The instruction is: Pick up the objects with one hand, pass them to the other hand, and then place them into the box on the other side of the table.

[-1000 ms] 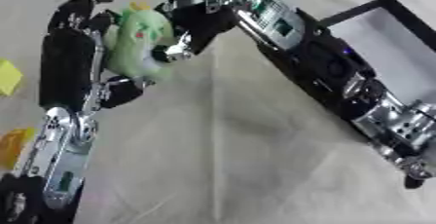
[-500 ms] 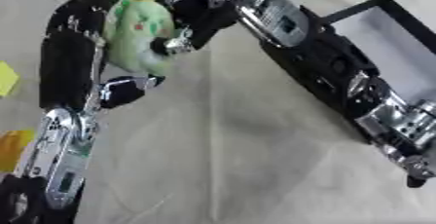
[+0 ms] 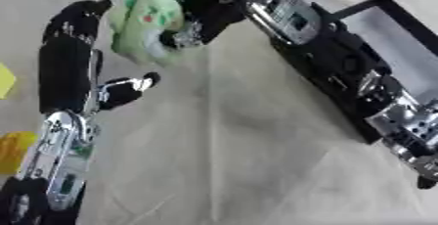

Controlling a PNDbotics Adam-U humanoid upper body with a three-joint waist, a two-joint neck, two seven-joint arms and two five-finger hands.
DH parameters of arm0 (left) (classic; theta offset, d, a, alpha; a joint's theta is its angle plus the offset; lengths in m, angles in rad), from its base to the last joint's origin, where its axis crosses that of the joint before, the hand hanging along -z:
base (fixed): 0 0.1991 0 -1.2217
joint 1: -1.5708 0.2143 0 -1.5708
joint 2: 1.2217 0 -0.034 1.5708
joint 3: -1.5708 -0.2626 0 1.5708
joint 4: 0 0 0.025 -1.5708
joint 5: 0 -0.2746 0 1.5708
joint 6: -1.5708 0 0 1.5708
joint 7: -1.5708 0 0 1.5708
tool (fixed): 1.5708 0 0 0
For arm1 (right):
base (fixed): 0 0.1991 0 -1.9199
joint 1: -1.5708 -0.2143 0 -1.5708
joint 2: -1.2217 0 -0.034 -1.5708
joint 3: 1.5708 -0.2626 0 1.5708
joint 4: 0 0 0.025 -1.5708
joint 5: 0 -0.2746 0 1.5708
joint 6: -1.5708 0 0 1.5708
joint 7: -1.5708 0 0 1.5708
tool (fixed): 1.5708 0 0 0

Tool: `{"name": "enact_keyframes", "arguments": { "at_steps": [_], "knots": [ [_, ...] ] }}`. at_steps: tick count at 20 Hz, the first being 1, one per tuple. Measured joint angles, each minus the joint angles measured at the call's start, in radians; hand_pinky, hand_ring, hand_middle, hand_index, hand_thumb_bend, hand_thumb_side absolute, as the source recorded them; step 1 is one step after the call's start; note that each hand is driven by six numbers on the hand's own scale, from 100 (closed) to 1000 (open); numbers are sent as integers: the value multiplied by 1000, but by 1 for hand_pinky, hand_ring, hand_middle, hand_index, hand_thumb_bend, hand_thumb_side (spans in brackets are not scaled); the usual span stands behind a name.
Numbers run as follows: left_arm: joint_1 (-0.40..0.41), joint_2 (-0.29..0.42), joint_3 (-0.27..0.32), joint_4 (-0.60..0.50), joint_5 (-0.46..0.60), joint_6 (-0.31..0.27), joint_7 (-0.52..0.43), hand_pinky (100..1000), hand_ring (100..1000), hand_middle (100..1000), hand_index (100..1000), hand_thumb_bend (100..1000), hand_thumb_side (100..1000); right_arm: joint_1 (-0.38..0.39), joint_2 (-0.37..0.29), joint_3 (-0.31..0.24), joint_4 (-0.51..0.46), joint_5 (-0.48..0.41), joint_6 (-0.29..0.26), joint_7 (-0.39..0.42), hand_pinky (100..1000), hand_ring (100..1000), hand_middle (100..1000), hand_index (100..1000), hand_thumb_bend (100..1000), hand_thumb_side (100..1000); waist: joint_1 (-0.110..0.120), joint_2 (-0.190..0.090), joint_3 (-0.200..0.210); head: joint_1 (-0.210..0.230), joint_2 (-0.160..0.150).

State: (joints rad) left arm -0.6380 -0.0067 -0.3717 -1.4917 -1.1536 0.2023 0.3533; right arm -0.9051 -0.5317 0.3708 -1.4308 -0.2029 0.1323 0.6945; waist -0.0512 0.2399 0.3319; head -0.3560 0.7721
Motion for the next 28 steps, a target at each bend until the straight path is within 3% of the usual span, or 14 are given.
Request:
{"name": "enact_keyframes", "arguments": {
  "at_steps": [2,3,4,11,12,13,14,15,16,21,28],
  "knots": [
    [9,9,4,5,4,0,0,838,817,720,830,905,258,4,-21,-10,-1,-20,-2,-17,852,575,447,655,100,202,0,-12,-11,0,0],
    [15,15,6,5,7,-1,1,838,818,720,830,882,252,9,-33,-16,-4,-31,-3,-27,852,576,448,657,100,282,0,-19,-17,0,0],
    [20,20,8,6,8,-1,1,838,818,721,830,899,271,12,-47,-23,-6,-42,-6,-37,853,576,449,657,100,194,0,-24,-23,0,0],
    [45,63,29,7,24,2,7,838,813,712,830,900,292,68,-168,-82,-34,-135,-10,-112,870,583,458,670,100,164,14,-30,-56,1,0],
    [47,68,31,7,27,3,7,838,811,710,830,829,295,80,-188,-89,-45,-151,-8,-118,877,587,462,677,100,215,14,-33,-58,0,0],
    [49,74,33,7,30,4,6,837,811,709,831,894,302,93,-209,-96,-57,-167,-5,-122,880,589,463,679,100,163,14,-35,-59,-1,0],
    [49,81,36,5,35,5,5,836,807,706,832,888,310,109,-231,-105,-71,-182,-3,-125,881,591,464,680,100,166,14,-37,-60,-2,0],
    [50,88,38,3,39,5,5,836,805,705,832,827,314,126,-254,-115,-86,-196,-2,-125,880,591,465,678,100,210,15,-37,-62,-3,0],
    [50,95,41,1,45,6,4,837,804,703,831,884,316,145,-277,-126,-99,-209,-2,-127,879,591,463,677,100,176,16,-37,-64,-4,0],
    [50,130,54,-19,68,10,0,838,799,696,825,879,324,246,-385,-179,-157,-249,-23,-150,874,590,460,672,100,204,20,-41,-68,-3,0],
    [50,157,58,-40,100,14,-6,835,796,673,808,814,304,412,-481,-239,-192,-248,-94,-202,866,587,457,667,100,245,28,-50,-73,-8,0]
  ]
}}
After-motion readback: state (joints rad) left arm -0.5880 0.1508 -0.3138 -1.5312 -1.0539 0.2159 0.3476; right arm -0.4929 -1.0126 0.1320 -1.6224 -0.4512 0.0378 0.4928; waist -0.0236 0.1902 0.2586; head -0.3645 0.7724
